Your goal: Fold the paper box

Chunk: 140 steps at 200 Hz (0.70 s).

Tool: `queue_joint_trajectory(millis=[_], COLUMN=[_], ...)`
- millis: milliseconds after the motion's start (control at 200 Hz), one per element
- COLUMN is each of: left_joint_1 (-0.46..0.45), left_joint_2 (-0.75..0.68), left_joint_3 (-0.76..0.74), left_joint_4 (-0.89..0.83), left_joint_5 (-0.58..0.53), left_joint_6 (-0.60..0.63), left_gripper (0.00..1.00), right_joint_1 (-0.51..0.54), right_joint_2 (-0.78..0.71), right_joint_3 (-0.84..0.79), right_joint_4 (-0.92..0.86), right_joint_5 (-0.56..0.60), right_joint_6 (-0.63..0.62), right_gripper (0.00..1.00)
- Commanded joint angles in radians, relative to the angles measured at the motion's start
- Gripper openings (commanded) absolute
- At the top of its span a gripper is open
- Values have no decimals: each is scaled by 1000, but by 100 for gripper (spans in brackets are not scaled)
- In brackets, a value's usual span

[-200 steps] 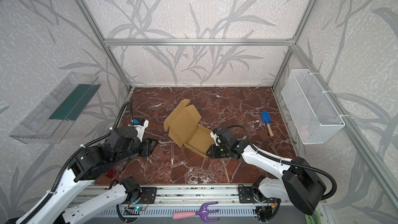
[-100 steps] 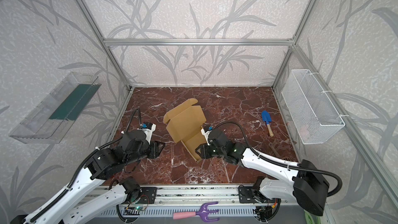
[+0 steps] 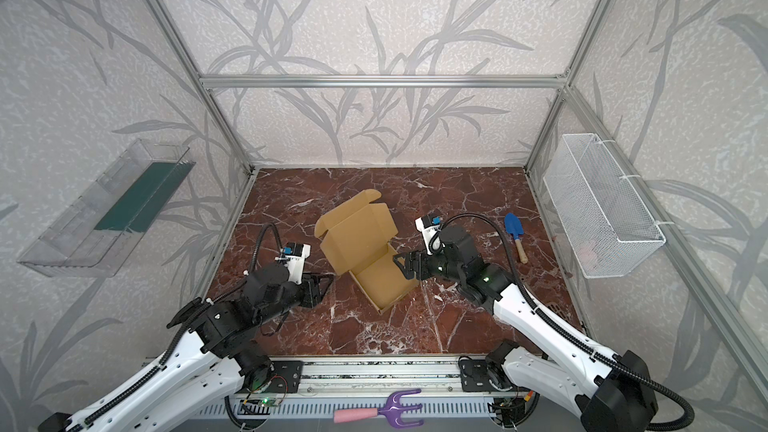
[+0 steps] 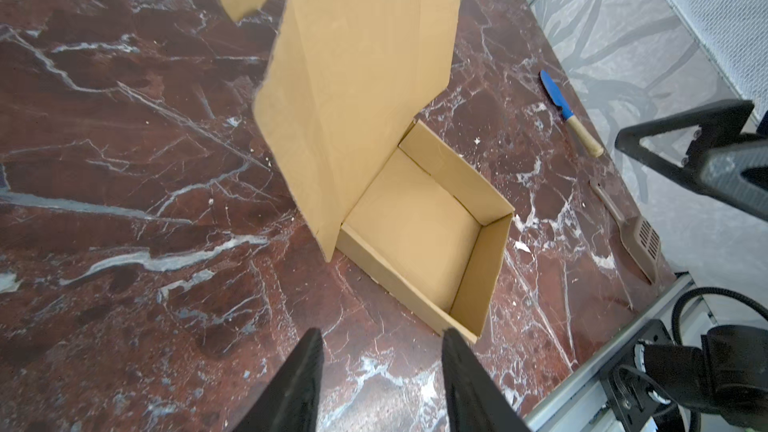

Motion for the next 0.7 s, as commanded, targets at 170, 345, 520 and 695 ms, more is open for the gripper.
queue_joint_trajectory(millis=[170,345,520,695], left_joint_1=[11,35,90,162], left_joint_2=[-61,-65,-30,44], left_joint_3=[-158,-227,-256,-273], left_joint_4=[309,462,578,677], left_joint_5=[-131,-178,-125,-35], left_joint_6=[-36,-22,-31,-67], left_gripper=[52,53,52,50], right_joint_1=[-2,-3,-3,-2], right_joint_2=[-43,-68,-89,-104], right_joint_3=[9,-14,-33,-48], right_joint_4=[52,103,130,155], right_joint_5=[-90,-124,-147,-166], right_joint_6=[-56,-65,-83,-86], right_gripper=[89,89,89,89])
